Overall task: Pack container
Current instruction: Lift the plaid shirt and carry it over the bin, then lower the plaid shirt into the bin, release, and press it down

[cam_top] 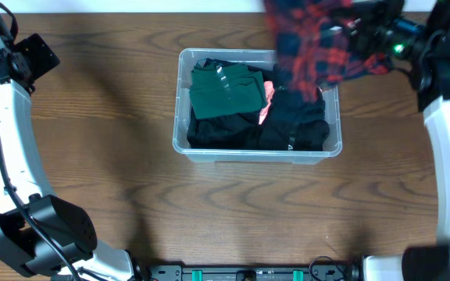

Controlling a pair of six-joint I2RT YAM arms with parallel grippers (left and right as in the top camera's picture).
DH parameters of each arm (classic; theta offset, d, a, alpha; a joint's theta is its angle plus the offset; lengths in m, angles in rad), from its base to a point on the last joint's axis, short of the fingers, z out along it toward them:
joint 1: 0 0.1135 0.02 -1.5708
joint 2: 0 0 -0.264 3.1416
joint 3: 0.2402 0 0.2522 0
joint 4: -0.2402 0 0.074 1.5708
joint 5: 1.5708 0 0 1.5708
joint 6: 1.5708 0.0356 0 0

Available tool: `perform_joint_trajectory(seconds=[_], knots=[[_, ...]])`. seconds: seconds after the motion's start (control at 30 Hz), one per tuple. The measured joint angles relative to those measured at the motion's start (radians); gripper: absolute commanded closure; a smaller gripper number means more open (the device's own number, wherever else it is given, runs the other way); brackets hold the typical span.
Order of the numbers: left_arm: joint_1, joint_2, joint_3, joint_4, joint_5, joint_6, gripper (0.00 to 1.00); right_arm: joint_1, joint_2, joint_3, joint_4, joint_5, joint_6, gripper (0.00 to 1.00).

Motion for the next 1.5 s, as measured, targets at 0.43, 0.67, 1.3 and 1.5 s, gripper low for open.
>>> perform_joint_trajectory(seconds=[0.43, 0.67, 1.3, 1.5], knots=[[0.0, 0.0, 0.0, 0.0, 0.0, 0.0, 0.02, 0.18, -0.084, 0.0, -0.491, 0.088, -0.671, 0.99], [0.0, 0.0, 0.0, 0.0, 0.0, 0.0, 0.02, 0.3, -0.082, 0.0, -0.497, 0.291, -0.849, 0.99], [0.0, 0.0, 0.0, 0.0, 0.0, 0.0, 0.02, 0.405, 0.071, 0.0, -0.52, 0.436, -0.858, 0.99], [0.0, 0.0, 0.0, 0.0, 0.0, 0.0, 0.02, 0.406, 0.102, 0.0, -0.531, 0.437, -0.846, 0.99]])
